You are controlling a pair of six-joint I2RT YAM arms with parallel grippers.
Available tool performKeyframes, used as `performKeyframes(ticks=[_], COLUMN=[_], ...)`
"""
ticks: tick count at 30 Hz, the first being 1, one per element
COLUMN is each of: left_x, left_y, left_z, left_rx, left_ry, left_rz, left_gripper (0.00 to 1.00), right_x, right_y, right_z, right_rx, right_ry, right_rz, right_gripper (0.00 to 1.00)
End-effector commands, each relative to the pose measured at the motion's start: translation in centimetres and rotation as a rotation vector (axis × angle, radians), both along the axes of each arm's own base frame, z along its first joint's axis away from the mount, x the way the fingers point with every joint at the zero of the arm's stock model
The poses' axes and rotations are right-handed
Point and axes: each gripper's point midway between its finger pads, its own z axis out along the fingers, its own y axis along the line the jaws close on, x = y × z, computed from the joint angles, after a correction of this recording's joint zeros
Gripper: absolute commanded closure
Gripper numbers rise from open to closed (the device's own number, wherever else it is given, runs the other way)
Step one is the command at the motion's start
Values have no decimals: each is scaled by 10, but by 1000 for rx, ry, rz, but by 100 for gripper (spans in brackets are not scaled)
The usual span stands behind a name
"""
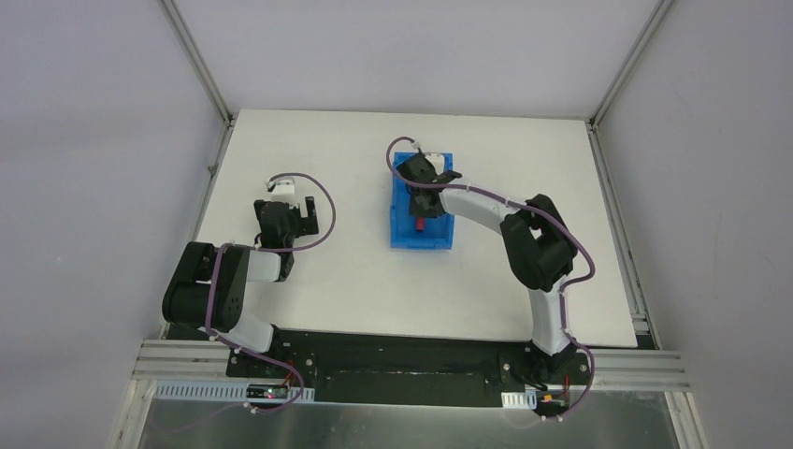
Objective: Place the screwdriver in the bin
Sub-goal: Place the screwdriver in the bin.
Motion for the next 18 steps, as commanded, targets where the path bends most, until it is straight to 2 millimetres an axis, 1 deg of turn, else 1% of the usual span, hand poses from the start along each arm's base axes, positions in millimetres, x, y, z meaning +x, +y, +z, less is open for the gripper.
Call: performKeyframes(ticks=[1,6,8,10,15,18], left_x=[5,5,5,5,5,5], left_y=[2,2,2,2,2,2], left_z=[13,13,12,12,12,13], left_rx=[-12,-12,-12,-12,-12,-12], left_ry=[-46,-45,-45,-45,-45,-46], left_rz=[5,5,4,3,4,4], left_gripper=[1,1,1,1,1,1], right_x=[8,7,8,8,13,16], right_y=[4,4,5,6,6,7], right_z=[3,3,7,10,28,46], right_rx=[13,12,16,19,14,16], right_ry=[-45,-43,-49,-55,-87,-122], right_rz=[-31,-31,-30,-29,-20,-14], right_gripper=[75,64,59,56,53,52])
